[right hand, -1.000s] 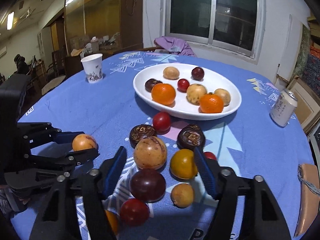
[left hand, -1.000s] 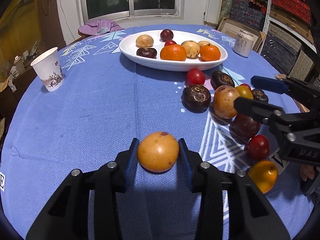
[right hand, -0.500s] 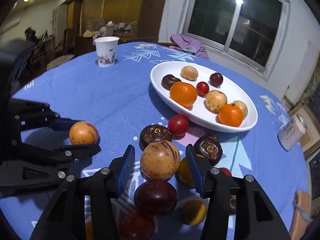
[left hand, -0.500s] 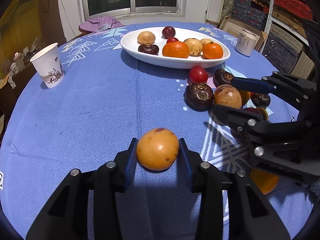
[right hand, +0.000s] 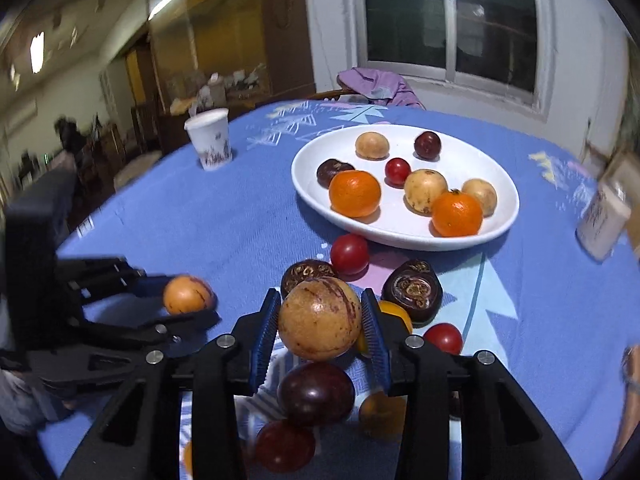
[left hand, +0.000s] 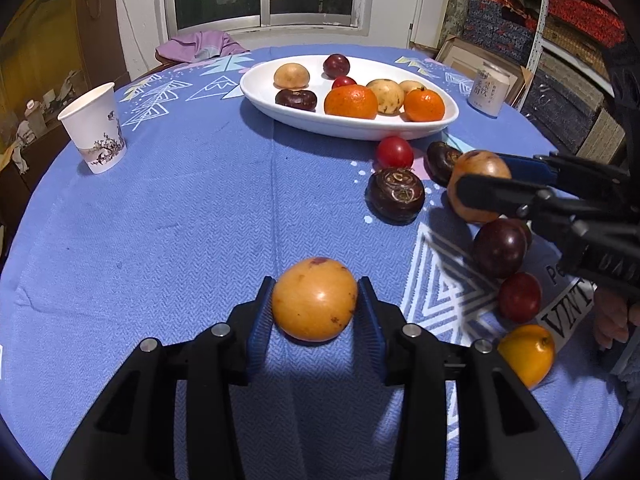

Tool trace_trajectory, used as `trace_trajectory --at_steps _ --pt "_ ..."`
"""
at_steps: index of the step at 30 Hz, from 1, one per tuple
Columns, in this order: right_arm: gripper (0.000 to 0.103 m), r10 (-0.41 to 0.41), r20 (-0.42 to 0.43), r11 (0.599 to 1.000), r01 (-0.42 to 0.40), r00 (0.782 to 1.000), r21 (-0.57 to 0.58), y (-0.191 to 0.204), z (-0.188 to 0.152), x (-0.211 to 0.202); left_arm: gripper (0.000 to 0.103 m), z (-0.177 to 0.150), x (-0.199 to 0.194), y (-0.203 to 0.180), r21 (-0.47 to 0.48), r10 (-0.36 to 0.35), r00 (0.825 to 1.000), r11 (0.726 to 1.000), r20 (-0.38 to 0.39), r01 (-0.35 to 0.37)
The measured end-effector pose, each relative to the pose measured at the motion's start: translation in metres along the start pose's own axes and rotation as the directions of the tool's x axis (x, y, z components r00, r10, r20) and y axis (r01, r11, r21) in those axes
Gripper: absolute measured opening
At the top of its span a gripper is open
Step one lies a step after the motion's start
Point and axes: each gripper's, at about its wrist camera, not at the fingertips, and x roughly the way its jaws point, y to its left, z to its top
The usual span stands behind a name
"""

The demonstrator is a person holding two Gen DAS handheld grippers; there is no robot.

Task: Organize fruits
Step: 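Grasp the speckled tan pear with the right tool while the left tool holds its fruit, then carry both fruits over the white plate and open both tools to release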

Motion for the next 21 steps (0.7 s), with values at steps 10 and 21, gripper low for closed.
trace_trajectory --at_steps 10,21 --pt "0.042 0.001 0.118 0.987 -0.02 0.993 0.161 -0.035 0.011 -0.038 0.039 0.021 -0.03 0.002 -0.032 0.001 0.992 0.999 0.125 0.004" --pt "0.042 -0.041 0.214 0.96 -0.021 0.976 0.278 -0.087 0.104 -0.039 0.039 0.156 -0.016 -0.002 -0.071 0.009 0.978 0.997 0.206 0.006"
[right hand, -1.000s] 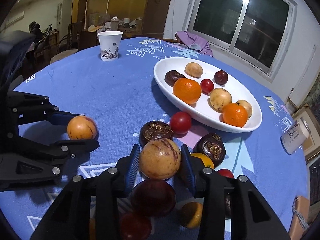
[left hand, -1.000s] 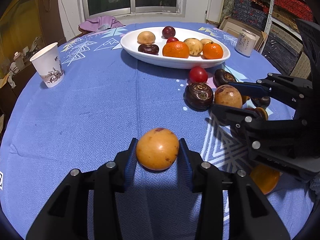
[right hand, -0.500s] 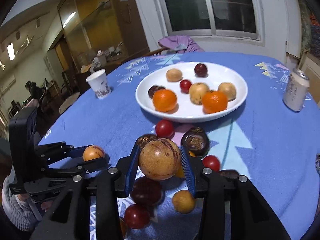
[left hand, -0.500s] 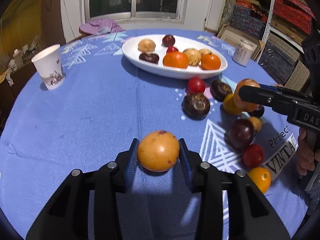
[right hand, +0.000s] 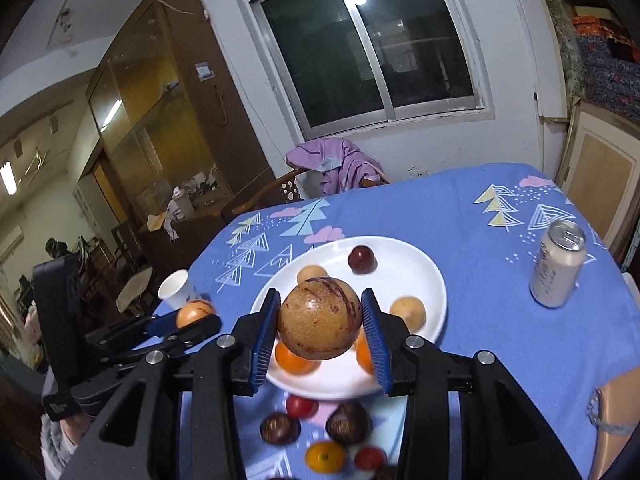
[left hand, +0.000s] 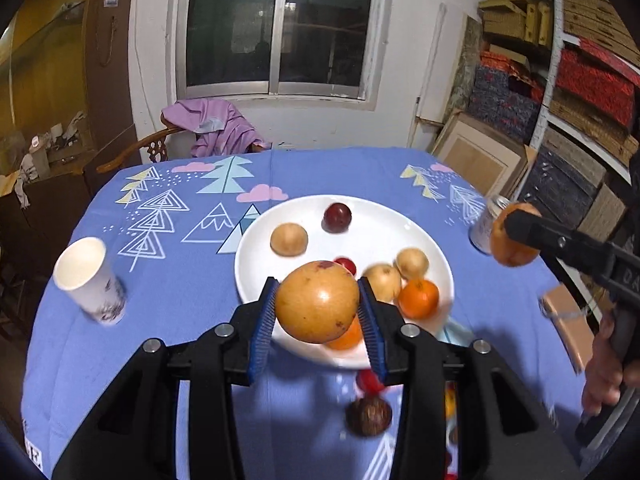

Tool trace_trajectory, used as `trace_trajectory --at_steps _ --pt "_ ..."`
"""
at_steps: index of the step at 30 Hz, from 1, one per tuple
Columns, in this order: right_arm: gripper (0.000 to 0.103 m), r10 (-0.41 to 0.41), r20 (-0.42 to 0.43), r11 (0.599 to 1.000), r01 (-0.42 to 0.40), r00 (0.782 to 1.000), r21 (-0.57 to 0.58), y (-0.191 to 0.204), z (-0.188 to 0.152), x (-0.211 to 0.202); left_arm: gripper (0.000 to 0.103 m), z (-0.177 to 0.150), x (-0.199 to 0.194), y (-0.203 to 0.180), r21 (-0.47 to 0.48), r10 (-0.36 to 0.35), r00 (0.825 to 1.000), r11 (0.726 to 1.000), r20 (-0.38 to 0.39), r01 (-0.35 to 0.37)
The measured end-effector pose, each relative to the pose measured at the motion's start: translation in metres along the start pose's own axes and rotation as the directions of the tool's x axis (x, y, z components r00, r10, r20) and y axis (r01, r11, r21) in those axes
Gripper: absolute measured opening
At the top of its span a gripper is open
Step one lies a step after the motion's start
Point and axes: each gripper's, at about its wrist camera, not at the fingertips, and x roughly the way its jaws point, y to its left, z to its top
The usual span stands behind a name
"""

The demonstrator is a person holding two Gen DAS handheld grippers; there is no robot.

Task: Organize fruits
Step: 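Carry both fruits over the white plate and open both tools to release, then move the left tool to the dark mangosteen and grasp it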

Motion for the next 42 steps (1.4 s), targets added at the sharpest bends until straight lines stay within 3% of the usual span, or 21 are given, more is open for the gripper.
trace_trajectory --at_steps 6,12,19,21,23,28,32,37,42 --pt "0.042 -0.069 -0.09 0.998 0.07 0.994 0.004 -0.022 0.01 0.072 0.039 0.021 0.067 0.013 -0.056 0.028 0.997 0.998 -0.071 -0.032" --pt "0.042 -0.075 -0.156 0.997 0.079 0.985 0.018 -0.036 0.009 0.125 0.039 0.015 0.109 0.029 -0.067 0.031 0.991 0.997 -0.13 -0.04" --pt "0.044 -0.114 -0.172 0.993 0.115 0.978 -0.004 -0.04 0.003 0.146 0.064 0.011 0.126 0.037 -0.074 0.027 0.991 0.997 -0.131 -0.037" --pt "0.054 -0.102 -0.158 0.994 0.107 0.982 0.021 -0.043 0.003 0.141 0.065 0.011 0.124 0.036 -0.066 0.026 0.991 0.997 -0.128 -0.035" --pt "0.061 -0.092 -0.127 0.993 0.1 0.988 0.057 -0.047 0.006 0.13 0.073 0.011 0.119 0.035 -0.066 0.028 0.992 0.997 -0.12 -0.036" --pt "0.063 -0.034 -0.015 0.993 0.036 0.999 0.112 -0.041 0.022 0.077 0.076 0.015 0.093 0.038 -0.093 0.028 0.996 0.995 -0.084 -0.036" --pt "0.078 0.013 0.068 0.996 -0.019 0.998 0.091 -0.02 0.03 0.025 0.087 0.01 0.057 0.036 -0.081 0.051 0.998 0.995 -0.043 -0.054" --pt "0.086 0.031 0.096 0.999 -0.033 0.995 0.012 0.002 0.003 -0.025 0.087 -0.03 0.016 0.029 -0.037 0.061 0.997 0.997 -0.037 -0.062" --pt "0.089 -0.053 0.142 0.999 0.052 0.988 0.013 -0.017 -0.044 -0.058 0.094 -0.078 0.0 0.012 0.008 0.08 0.995 0.997 -0.06 -0.079"
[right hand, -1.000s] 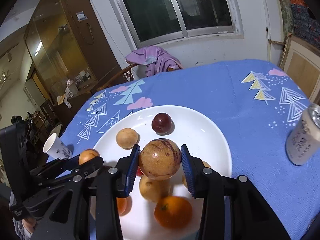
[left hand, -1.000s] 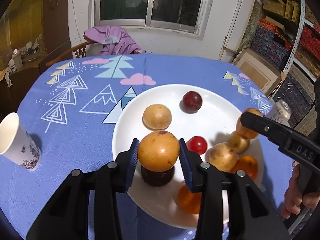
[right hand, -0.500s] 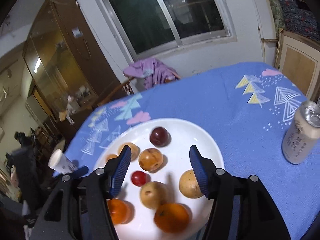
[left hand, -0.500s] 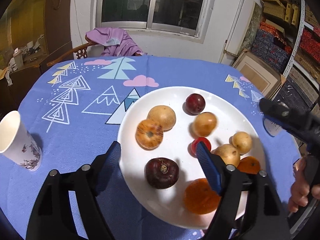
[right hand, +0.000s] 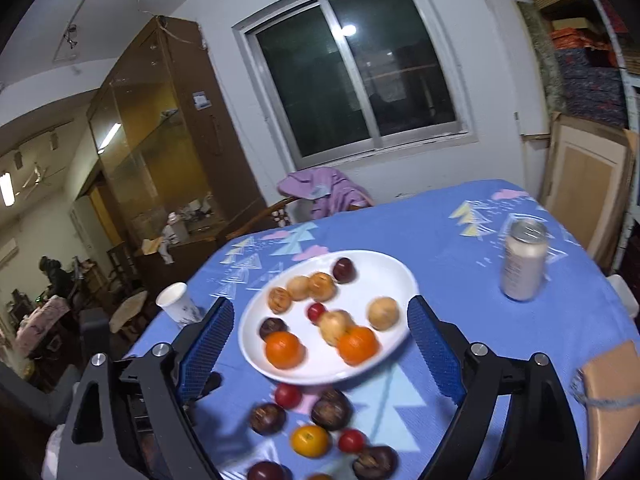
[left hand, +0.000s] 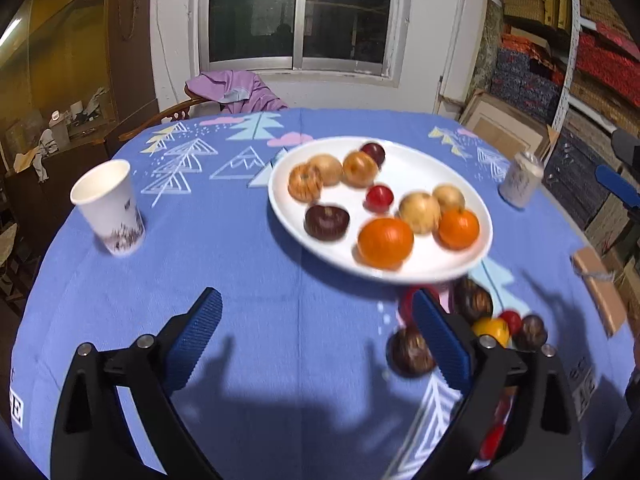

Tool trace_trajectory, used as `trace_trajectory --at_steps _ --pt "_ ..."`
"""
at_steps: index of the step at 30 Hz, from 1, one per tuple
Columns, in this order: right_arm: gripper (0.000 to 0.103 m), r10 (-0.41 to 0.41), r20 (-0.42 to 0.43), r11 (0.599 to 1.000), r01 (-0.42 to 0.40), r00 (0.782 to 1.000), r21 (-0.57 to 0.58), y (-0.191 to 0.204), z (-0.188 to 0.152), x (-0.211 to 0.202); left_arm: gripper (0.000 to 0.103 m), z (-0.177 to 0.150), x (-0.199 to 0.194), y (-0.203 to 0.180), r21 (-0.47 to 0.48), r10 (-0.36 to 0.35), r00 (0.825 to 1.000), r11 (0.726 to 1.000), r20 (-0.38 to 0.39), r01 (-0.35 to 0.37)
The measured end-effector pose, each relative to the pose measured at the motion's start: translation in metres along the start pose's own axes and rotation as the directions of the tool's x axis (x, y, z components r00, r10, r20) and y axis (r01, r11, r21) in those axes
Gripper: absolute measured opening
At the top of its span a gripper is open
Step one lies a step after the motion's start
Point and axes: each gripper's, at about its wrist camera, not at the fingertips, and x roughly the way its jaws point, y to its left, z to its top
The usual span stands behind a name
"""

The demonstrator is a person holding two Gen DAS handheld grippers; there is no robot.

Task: Organize fruits
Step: 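Move the left tool to the dark mangosteen and grasp it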

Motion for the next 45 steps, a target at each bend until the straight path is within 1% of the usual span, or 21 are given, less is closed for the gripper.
trace_trajectory --at_steps 2,4,7,9,11,14,20,23,24,27,29,30,32,33,36,37,40,43,44,45 --pt "0.089 -0.033 -0.004 0.999 0.034 0.999 0.021 -0.015 -0.012 -0.005 0.094 -0.013 0.001 -0.014 0.049 0.011 1.0 0.999 -0.008 -0.01" --pt "0.089 -0.055 -0.033 0.996 0.057 0.998 0.071 -0.033 -0.019 -0.005 0.094 -0.021 0.003 -0.026 0.1 0.033 0.999 0.994 -0.006 -0.032" --pt "0.089 -0.039 -0.046 0.988 0.045 0.998 0.15 -0.052 -0.018 -0.004 0.094 -0.028 0.006 -0.045 0.176 0.056 0.998 0.983 0.007 -0.057" --pt "0.089 -0.024 -0.046 0.985 0.032 0.999 0.17 -0.057 -0.017 -0.007 0.094 -0.031 0.008 -0.054 0.211 0.072 0.997 0.975 0.015 -0.074" --pt "0.089 -0.025 -0.044 0.985 0.032 0.999 0.169 -0.057 -0.019 -0.009 0.094 -0.03 0.012 -0.058 0.224 0.079 0.997 0.971 0.013 -0.08" --pt "0.089 -0.013 -0.051 0.987 0.021 0.999 0.161 -0.053 -0.02 -0.009 0.094 -0.031 0.019 -0.058 0.224 0.09 0.996 0.971 -0.008 -0.085" --pt "0.089 -0.009 -0.061 0.988 0.018 0.998 0.153 -0.047 -0.02 -0.007 0.095 -0.023 0.033 -0.058 0.215 0.065 0.997 0.975 -0.051 -0.053" --pt "0.089 -0.009 -0.073 0.986 0.021 0.997 0.166 -0.05 -0.021 -0.005 0.095 -0.02 0.045 -0.061 0.209 0.025 0.995 0.978 -0.099 -0.004" --pt "0.089 -0.009 -0.076 0.985 0.021 0.997 0.17 -0.05 -0.021 -0.004 0.095 -0.02 0.048 -0.06 0.204 0.022 0.994 0.979 -0.11 0.001" --pt "0.089 -0.011 -0.082 0.984 0.025 0.997 0.176 -0.052 -0.021 -0.003 0.097 -0.018 0.052 -0.047 0.156 0.03 0.99 0.988 -0.135 -0.009" --pt "0.089 -0.008 -0.085 0.983 0.024 0.996 0.181 -0.052 -0.022 -0.003 0.097 -0.019 0.051 -0.029 0.112 0.034 0.988 0.994 -0.153 -0.017" --pt "0.089 -0.007 -0.085 0.983 0.023 0.996 0.182 -0.053 -0.022 -0.003 0.097 -0.02 0.05 -0.02 0.092 0.05 0.986 0.995 -0.157 -0.036" --pt "0.089 -0.005 -0.087 0.983 0.021 0.996 0.184 -0.053 -0.022 -0.003 0.097 -0.022 0.047 0.002 0.056 0.115 0.981 0.993 -0.158 -0.107" --pt "0.089 -0.003 -0.088 0.983 0.019 0.996 0.183 -0.052 -0.023 -0.002 0.097 -0.022 0.045 0.011 0.037 0.134 0.979 0.991 -0.153 -0.13" --pt "0.089 0.003 -0.092 0.985 0.013 0.996 0.17 -0.05 -0.023 -0.002 0.096 -0.019 0.04 0.021 0.001 0.112 0.984 0.994 -0.141 -0.113" --pt "0.089 0.004 -0.092 0.986 0.011 0.996 0.165 -0.049 -0.023 -0.002 0.096 -0.019 0.039 0.018 0.014 0.113 0.985 0.994 -0.128 -0.112" --pt "0.089 0.004 -0.092 0.987 0.011 0.996 0.159 -0.048 -0.024 -0.002 0.095 -0.022 0.037 0.001 0.097 0.136 0.986 0.987 -0.093 -0.127" --pt "0.089 0.001 -0.093 0.986 0.014 0.996 0.166 -0.048 -0.024 -0.002 0.095 -0.021 0.032 -0.004 0.115 0.133 0.989 0.986 -0.067 -0.124" --pt "0.089 0.001 -0.093 0.986 0.015 0.996 0.168 -0.049 -0.024 -0.002 0.095 -0.021 0.033 -0.004 0.116 0.136 0.988 0.985 -0.067 -0.127" --pt "0.089 0.0 -0.094 0.986 0.015 0.996 0.168 -0.048 -0.024 -0.002 0.092 -0.021 0.033 -0.004 0.115 0.131 0.989 0.986 -0.071 -0.122"
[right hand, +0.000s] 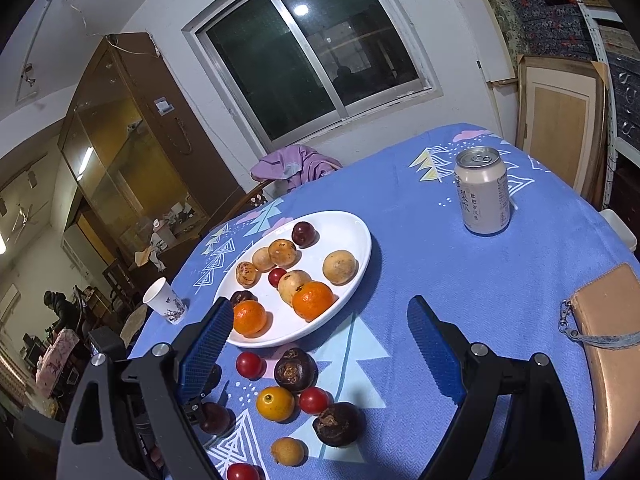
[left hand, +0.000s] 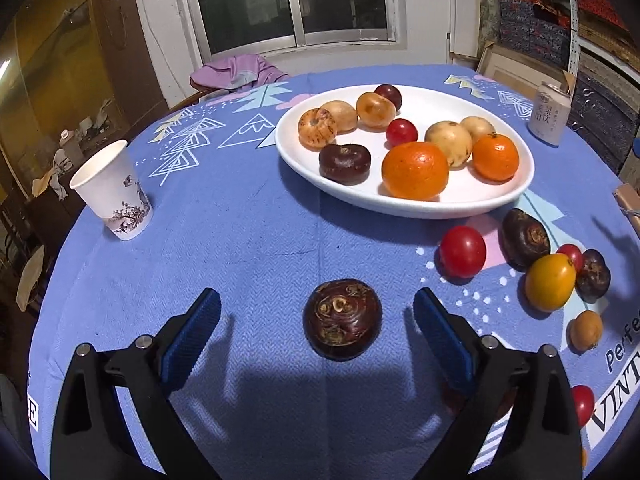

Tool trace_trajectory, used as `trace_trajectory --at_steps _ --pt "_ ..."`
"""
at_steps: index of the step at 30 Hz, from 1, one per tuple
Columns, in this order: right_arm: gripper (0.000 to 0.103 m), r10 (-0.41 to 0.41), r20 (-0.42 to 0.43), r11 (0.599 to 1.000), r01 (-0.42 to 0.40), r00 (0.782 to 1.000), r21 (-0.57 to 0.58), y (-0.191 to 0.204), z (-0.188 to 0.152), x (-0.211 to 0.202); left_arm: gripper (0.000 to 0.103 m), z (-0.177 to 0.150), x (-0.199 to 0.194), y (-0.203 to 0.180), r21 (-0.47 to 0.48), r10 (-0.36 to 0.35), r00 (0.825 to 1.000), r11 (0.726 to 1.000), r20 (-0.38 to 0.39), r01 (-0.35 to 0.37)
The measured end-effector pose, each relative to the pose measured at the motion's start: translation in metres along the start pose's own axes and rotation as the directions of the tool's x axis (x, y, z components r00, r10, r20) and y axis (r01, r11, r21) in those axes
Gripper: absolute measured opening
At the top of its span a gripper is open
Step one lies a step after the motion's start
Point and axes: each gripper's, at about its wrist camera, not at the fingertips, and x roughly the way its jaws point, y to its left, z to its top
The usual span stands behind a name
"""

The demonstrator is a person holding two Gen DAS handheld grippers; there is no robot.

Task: Organize fruits
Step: 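Move the left tool to the dark mangosteen and grasp it, then grasp the red tomato with the right tool while the left tool holds the mangosteen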

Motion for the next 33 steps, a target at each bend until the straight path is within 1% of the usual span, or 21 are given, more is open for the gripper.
trace_trajectory --at_steps 1,2,6,9,13,15,17,18,19,20,22,26,30,32,33 --pt "0.09 0.0 -0.001 1.0 0.0 1.0 -0.002 0.001 0.0 0.0 0.079 0.0 0.001 0.001 -0.003 -0.014 1.0 1.0 -0.006 0.014" --pt "0.09 0.0 -0.002 1.0 0.0 1.0 -0.004 0.001 -0.001 0.0 0.072 0.0 0.002 0.002 -0.01 -0.03 0.999 0.999 -0.014 0.03" --pt "0.089 0.001 -0.008 1.0 -0.001 1.0 -0.016 0.003 -0.001 0.001 0.071 -0.001 0.004 0.004 -0.022 -0.067 0.997 0.998 -0.03 0.066" --pt "0.089 0.001 -0.012 1.0 -0.001 1.0 -0.014 0.002 -0.001 0.002 0.071 -0.001 0.007 0.01 -0.027 -0.105 0.992 0.994 -0.063 0.104" --pt "0.089 -0.001 -0.016 1.0 0.001 1.0 -0.011 0.001 -0.001 0.003 0.07 0.001 0.015 0.032 -0.107 -0.136 0.986 0.986 -0.101 0.125" --pt "0.089 -0.003 -0.018 1.0 0.003 1.0 -0.013 0.002 -0.002 0.003 0.069 0.0 0.017 0.037 -0.118 -0.133 0.985 0.986 -0.106 0.121" --pt "0.089 -0.003 -0.02 1.0 0.003 1.0 -0.017 0.003 -0.002 0.004 0.06 0.0 0.016 0.034 -0.107 -0.131 0.986 0.987 -0.104 0.12" --pt "0.089 -0.003 -0.021 1.0 0.003 1.0 -0.02 0.003 -0.003 0.004 0.056 -0.001 0.016 0.031 -0.093 -0.131 0.986 0.988 -0.103 0.122" --pt "0.089 -0.002 -0.021 1.0 0.002 1.0 -0.023 0.004 -0.003 0.004 0.05 -0.002 0.016 0.026 -0.067 -0.127 0.986 0.991 -0.108 0.12" --pt "0.09 -0.001 -0.023 1.0 0.0 1.0 -0.027 0.004 -0.003 0.004 0.047 -0.003 0.015 0.022 -0.045 -0.109 0.989 0.993 -0.098 0.105" --pt "0.09 0.003 -0.028 0.999 -0.004 1.0 -0.039 0.007 -0.004 0.005 0.042 -0.004 0.012 0.021 -0.037 -0.122 0.988 0.992 -0.096 0.119" --pt "0.09 0.014 -0.047 0.997 -0.018 0.999 -0.076 0.014 -0.008 0.007 0.041 -0.009 0.009 0.024 -0.038 -0.108 0.991 0.994 -0.073 0.106" --pt "0.089 0.041 -0.081 0.986 -0.054 0.996 -0.16 0.033 -0.019 0.014 0.041 -0.013 0.006 0.028 -0.019 -0.07 0.996 0.997 -0.059 0.069" --pt "0.087 0.056 -0.113 0.971 -0.08 0.992 -0.223 0.05 -0.031 0.02 0.041 -0.015 0.006 0.034 -0.022 -0.079 0.995 0.997 -0.062 0.078" --pt "0.083 0.061 -0.132 0.964 -0.092 0.989 -0.248 0.058 -0.036 0.024 0.041 -0.016 0.006 0.036 -0.021 -0.079 0.995 0.997 -0.062 0.078"
